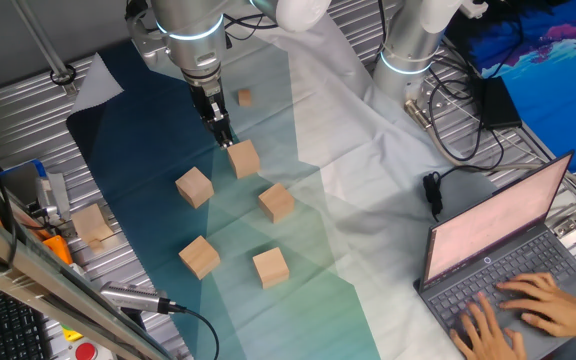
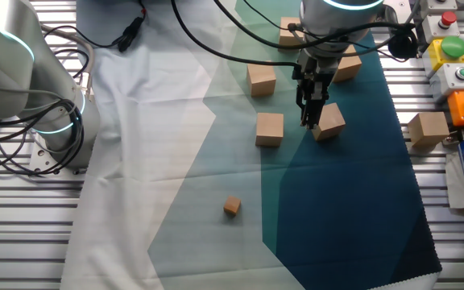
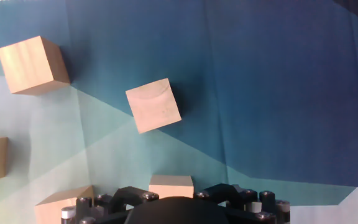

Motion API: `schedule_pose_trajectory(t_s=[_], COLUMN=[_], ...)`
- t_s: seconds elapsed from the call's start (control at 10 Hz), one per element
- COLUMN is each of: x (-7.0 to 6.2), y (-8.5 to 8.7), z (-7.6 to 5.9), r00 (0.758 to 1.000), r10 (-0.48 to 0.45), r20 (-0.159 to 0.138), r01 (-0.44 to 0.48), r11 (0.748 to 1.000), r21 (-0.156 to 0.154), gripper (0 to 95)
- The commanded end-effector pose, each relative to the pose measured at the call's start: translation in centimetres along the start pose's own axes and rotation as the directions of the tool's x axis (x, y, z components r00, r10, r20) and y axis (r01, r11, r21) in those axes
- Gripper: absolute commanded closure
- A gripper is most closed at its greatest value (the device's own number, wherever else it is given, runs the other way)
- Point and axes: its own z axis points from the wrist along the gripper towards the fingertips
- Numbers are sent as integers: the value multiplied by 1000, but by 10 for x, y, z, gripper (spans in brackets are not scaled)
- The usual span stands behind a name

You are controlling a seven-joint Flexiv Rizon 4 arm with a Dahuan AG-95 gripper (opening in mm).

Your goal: Stack the blocks in a vertical line of five

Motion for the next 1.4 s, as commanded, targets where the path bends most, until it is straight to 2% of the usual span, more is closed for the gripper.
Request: schedule_pose_trajectory(t_s=[0.1,0.2,0.7,1.1,1.3,1.4], x=[0,0,0,1,7,8], y=[0,0,0,0,0,1], z=[0,0,0,0,1,1], r00=[1000,1000,1000,992,986,984], r10=[0,-9,-9,-126,-167,-175], r20=[0,21,20,24,22,24], r01=[0,9,9,127,167,175], r11=[1000,1000,1000,992,986,985], r21=[0,-13,-9,-6,9,6], gripper=[0,950,950,950,950,950])
